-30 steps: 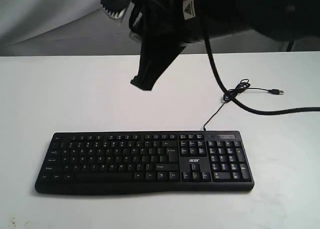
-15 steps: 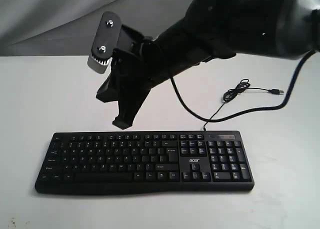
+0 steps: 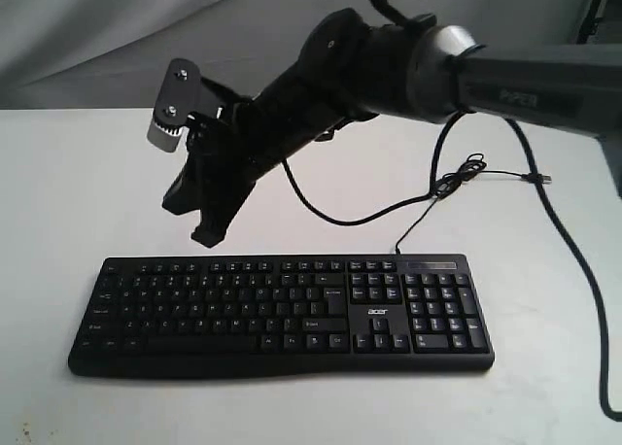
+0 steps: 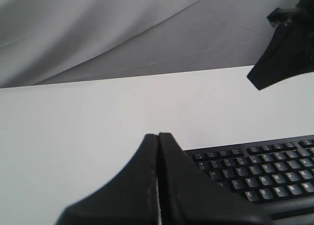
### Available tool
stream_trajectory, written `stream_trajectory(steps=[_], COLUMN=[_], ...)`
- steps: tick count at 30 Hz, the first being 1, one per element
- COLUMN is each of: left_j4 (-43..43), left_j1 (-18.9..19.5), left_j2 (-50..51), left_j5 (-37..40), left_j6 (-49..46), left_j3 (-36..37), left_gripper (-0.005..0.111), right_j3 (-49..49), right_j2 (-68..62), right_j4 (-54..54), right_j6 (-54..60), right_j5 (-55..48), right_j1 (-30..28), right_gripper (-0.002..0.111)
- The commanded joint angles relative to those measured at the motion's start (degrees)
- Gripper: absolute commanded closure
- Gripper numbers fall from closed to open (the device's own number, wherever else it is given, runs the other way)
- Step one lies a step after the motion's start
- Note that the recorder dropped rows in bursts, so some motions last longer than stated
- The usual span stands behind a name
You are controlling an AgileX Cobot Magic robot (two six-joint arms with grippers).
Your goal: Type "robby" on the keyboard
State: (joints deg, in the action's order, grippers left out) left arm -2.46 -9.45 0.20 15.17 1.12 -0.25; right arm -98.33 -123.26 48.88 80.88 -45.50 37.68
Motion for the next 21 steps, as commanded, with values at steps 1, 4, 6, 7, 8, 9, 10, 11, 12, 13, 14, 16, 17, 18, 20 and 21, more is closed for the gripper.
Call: stream_trajectory(steps=[1,4,6,7,8,9,10,11,12,13,14,16,17,18,20,21], left_j4=[-0.3,-0.3,-0.3,-0.3,-0.3,-0.3,-0.3,-0.3,-0.3,-0.3,-0.3,-0.3,-0.3,-0.3,-0.3,-0.3], left_j1=[-0.4,-0.4,-0.4,-0.4,-0.4,-0.4,-0.4,-0.4,-0.4,-0.4,-0.4,-0.4,-0.4,-0.4,-0.4,-0.4], left_j2=[-0.2,-0.2,-0.2,-0.2,-0.2,-0.2,-0.2,-0.2,-0.2,-0.2,-0.2,-0.2,-0.2,-0.2,-0.2,-0.2], left_j5=[-0.3,-0.3,-0.3,-0.3,-0.3,-0.3,-0.3,-0.3,-0.3,-0.3,-0.3,-0.3,-0.3,-0.3,-0.3,-0.3], left_j6=[0.2,0.2,0.2,0.2,0.2,0.2,0.2,0.2,0.2,0.2,0.2,0.2,0.2,0.2,0.2,0.2], left_j3=[0.2,0.2,0.2,0.2,0.2,0.2,0.2,0.2,0.2,0.2,0.2,0.2,0.2,0.2,0.2,0.2], left_gripper=[0.107,0.107,0.107,0.107,0.107,0.107,0.107,0.107,0.107,0.107,0.107,0.107,0.107,0.107,0.107,0.107], right_j3=[-1.1,-1.1,-1.1,-1.1,-1.1,-1.1,-1.1,-1.1,-1.1,-1.1,-1.1,-1.1,-1.1,-1.1,-1.1,-1.1], right_j2=[-2.3,-3.1,-3.6,-3.8,-4.0,-4.2,-4.5,-4.6,-4.9,-5.1,-5.3,-6.0,-6.2,-6.3,-7.0,-7.2], right_j4=[-2.4,-4.0,-6.1,-7.7,-8.9,-9.7,-9.9,-10.1,-10.2,-10.2,-10.4,-10.5,-10.7,-10.7,-10.5,-10.7], right_j6=[-0.6,-1.0,-3.0,-3.7,-4.6,-5.2,-5.6,-6.1,-6.1,-6.5,-6.7,-7.5,-7.9,-8.2,-8.7,-8.7], right_j5=[-1.8,0.5,1.2,1.3,1.5,1.9,2.3,2.6,2.8,2.9,3.0,4.1,4.7,5.5,6.4,6.5], right_j1=[1.8,3.5,4.6,5.1,5.5,5.8,6.2,6.3,6.3,6.3,6.3,6.3,6.3,6.3,6.3,6.3], right_gripper=[0.108,0.108,0.108,0.108,0.108,0.108,0.108,0.108,0.108,0.108,0.108,0.108,0.108,0.108,0.108,0.108])
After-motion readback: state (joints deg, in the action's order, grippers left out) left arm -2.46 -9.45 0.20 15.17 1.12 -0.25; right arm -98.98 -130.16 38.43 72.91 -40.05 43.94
